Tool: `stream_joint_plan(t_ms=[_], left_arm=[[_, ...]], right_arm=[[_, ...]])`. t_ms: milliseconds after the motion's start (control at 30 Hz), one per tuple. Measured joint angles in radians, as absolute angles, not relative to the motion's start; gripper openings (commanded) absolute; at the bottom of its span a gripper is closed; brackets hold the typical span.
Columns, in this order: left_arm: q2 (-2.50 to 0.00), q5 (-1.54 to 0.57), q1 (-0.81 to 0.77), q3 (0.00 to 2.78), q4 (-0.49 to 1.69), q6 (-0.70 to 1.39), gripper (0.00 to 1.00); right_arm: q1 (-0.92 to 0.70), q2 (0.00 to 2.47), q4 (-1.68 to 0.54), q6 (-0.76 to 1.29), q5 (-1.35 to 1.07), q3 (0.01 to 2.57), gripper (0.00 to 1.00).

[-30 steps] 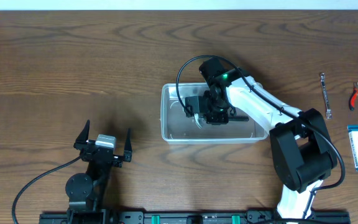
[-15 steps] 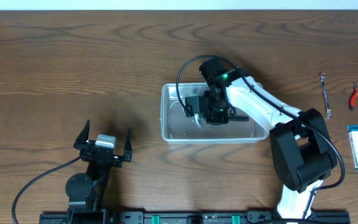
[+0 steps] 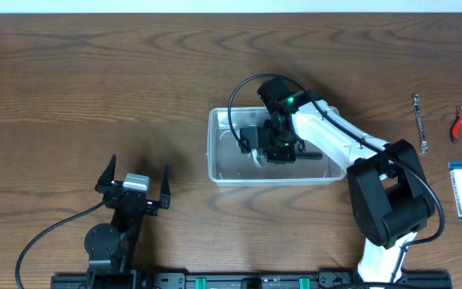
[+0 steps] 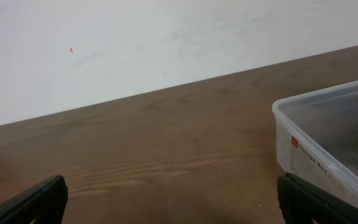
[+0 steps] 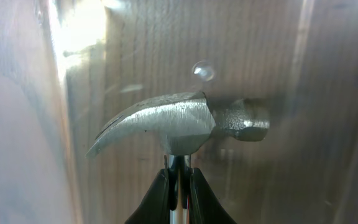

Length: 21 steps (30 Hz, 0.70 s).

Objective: Pack container
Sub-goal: 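Lower the claw hammer into the container with the right gripper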

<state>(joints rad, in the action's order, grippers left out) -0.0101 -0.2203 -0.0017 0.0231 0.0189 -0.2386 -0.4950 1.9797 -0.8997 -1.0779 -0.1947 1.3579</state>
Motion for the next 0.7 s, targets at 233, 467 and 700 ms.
stream_joint_plan(t_ms=[233, 467, 700], left_arm=[[-0.01, -0.22, -0.002, 0.023, 0.019, -0.239, 0.98], [-0.01, -0.22, -0.002, 0.023, 0.019, -0.239, 0.98], [-0.01, -0.221, -0.002, 0.023, 0.019, -0.239, 0.98]], right_arm=[[-0.494, 1.98, -0.893, -1.078, -0.195, 1.351, 0.09], [-0.492, 1.98, -0.875, -1.073, -0.197, 1.351, 0.25], [-0.492, 1.98, -0.857, -1.066, -0.204, 1.351, 0.72]])
